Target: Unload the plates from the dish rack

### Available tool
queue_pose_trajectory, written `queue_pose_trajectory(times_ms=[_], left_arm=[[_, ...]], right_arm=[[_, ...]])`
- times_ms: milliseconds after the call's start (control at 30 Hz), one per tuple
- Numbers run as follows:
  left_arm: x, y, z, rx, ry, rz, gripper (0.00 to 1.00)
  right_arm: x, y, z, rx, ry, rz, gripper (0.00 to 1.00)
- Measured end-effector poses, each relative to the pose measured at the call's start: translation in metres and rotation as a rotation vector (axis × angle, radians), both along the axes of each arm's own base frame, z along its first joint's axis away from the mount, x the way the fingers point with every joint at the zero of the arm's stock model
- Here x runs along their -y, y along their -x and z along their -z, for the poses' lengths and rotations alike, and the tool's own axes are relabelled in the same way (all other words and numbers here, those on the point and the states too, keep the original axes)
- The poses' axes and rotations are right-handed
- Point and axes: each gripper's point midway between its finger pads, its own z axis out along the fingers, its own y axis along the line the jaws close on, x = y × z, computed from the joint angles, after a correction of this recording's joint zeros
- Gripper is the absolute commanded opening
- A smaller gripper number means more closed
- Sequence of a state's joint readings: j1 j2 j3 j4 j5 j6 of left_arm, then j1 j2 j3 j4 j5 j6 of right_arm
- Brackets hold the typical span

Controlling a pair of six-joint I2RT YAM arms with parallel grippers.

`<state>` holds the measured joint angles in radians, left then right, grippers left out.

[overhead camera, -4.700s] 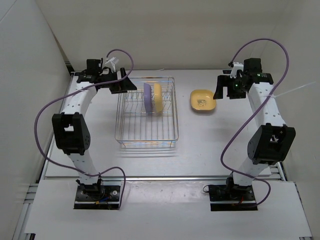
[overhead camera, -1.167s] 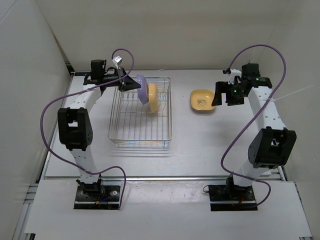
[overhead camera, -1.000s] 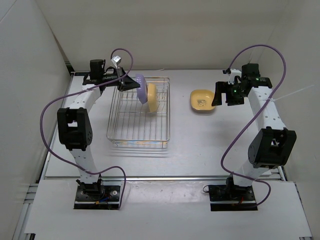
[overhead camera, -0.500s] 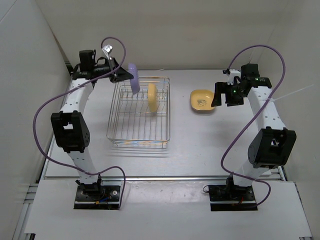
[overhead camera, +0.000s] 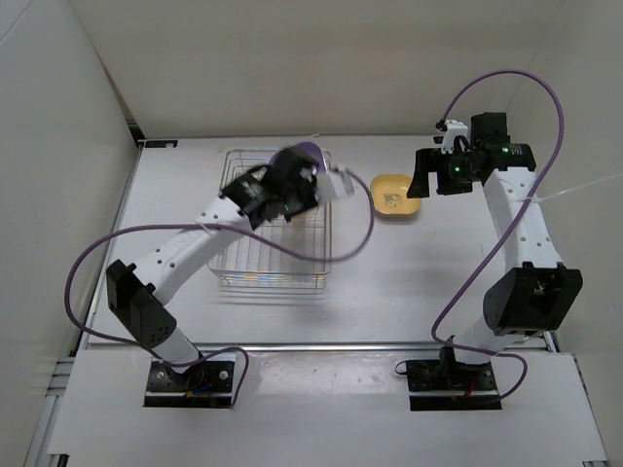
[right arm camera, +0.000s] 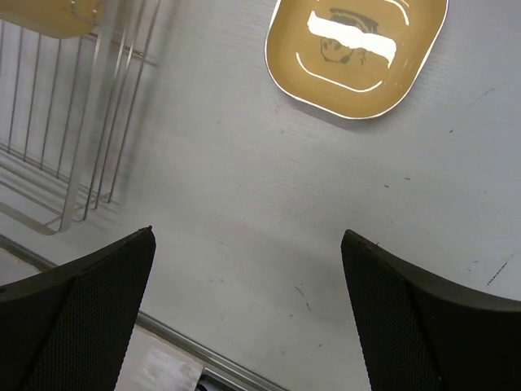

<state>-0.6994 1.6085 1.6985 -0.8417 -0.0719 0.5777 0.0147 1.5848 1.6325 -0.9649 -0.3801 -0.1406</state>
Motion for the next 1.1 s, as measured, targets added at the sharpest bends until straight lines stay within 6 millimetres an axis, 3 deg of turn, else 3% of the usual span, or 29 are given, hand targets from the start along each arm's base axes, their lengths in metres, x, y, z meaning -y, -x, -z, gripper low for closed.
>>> queue_pose_trajectory(times_ms=[67, 167, 233, 333, 467, 700, 900, 933, 1100], left_arm=[[0.0, 0.023, 0.031, 0.054, -0.235, 0.092, 0.11], [-0.017, 0.046, 0.059, 0.142, -0.561, 0.208, 0.11], [-0.025, 0.06, 0.064, 0.196, -0.728, 0.286, 0.11], [-0.017, 0.076, 0.059, 0.289, -0.869, 0.393, 0.11], [0.01, 0.091, 0.048, 0.371, -0.912, 0.477, 0.11], [0.059, 0.11, 0.043, 0.421, -0.896, 0.565, 0.11], [0.079, 0.123, 0.045, 0.424, -0.882, 0.613, 0.11], [0.081, 0.124, 0.045, 0.426, -0.877, 0.617, 0.11], [0.086, 0.127, 0.042, 0.433, -0.86, 0.62, 0.11]], right_arm=[[-0.004, 0.003, -0.013, 0.035, -0.004, -0.011, 0.96], [-0.015, 0.013, -0.036, 0.102, -0.002, -0.045, 0.96], [-0.027, 0.022, -0.048, 0.142, -0.002, -0.088, 0.95], [-0.044, 0.036, -0.06, 0.181, -0.01, -0.157, 0.93], [-0.062, 0.05, -0.064, 0.207, 0.01, -0.244, 0.92], [-0.106, 0.074, -0.051, 0.239, 0.106, -0.452, 0.85], [-0.101, 0.075, -0.03, 0.22, 0.182, -0.468, 0.66], [-0.1, 0.075, -0.028, 0.218, 0.19, -0.466, 0.56], [-0.098, 0.071, -0.026, 0.234, 0.207, -0.464, 0.47]])
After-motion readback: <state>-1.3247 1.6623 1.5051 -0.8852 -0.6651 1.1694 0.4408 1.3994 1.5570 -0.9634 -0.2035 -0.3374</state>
